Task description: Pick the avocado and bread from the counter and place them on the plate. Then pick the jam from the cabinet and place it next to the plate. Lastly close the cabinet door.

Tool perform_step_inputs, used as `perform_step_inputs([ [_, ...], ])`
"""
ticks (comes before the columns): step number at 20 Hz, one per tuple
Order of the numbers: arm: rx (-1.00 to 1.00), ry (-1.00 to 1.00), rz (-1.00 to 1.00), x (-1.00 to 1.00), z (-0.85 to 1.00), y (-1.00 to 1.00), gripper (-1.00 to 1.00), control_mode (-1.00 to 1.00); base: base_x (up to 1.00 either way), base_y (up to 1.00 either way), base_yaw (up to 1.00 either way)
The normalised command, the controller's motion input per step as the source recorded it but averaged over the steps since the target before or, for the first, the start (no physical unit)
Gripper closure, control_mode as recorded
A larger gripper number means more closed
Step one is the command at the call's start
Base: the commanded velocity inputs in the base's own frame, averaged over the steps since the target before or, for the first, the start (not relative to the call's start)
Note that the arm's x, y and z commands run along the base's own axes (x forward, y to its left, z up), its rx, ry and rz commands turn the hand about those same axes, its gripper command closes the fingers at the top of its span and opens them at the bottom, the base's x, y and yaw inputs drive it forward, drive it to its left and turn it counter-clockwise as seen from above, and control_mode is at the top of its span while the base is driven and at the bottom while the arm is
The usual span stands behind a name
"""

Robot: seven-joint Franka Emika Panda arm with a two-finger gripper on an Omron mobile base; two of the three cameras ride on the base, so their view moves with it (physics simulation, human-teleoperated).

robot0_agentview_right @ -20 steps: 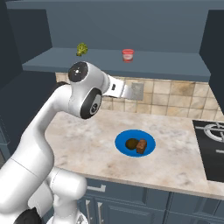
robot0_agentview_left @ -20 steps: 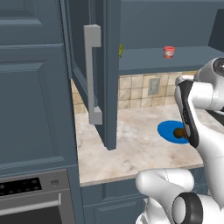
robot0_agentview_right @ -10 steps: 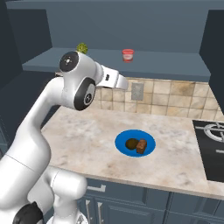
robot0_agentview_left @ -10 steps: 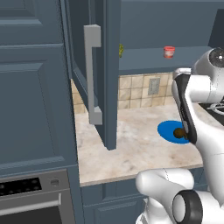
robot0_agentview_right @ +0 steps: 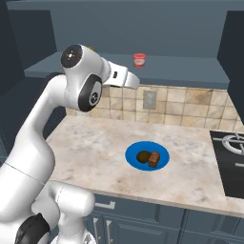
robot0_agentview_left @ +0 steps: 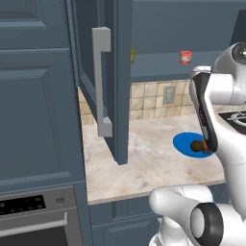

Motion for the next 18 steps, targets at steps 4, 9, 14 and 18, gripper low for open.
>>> perform_step_inputs([
  [4, 0.0, -0.06, 0.0, 0.1, 0.11, 0.0, -1.0, -1.0, 0.0, 0.0, 0.0],
  [9, 0.0, -0.04, 0.03, 0.18, 0.07, 0.0, -1.0, -1.0, 0.0, 0.0, 0.0],
  [14, 0.0, -0.03, 0.06, 0.2, 0.04, 0.0, -1.0, -1.0, 0.0, 0.0, 0.0],
  [18, 0.0, 0.0, 0.06, 0.17, 0.05, 0.0, -1.0, -1.0, 0.0, 0.0, 0.0],
])
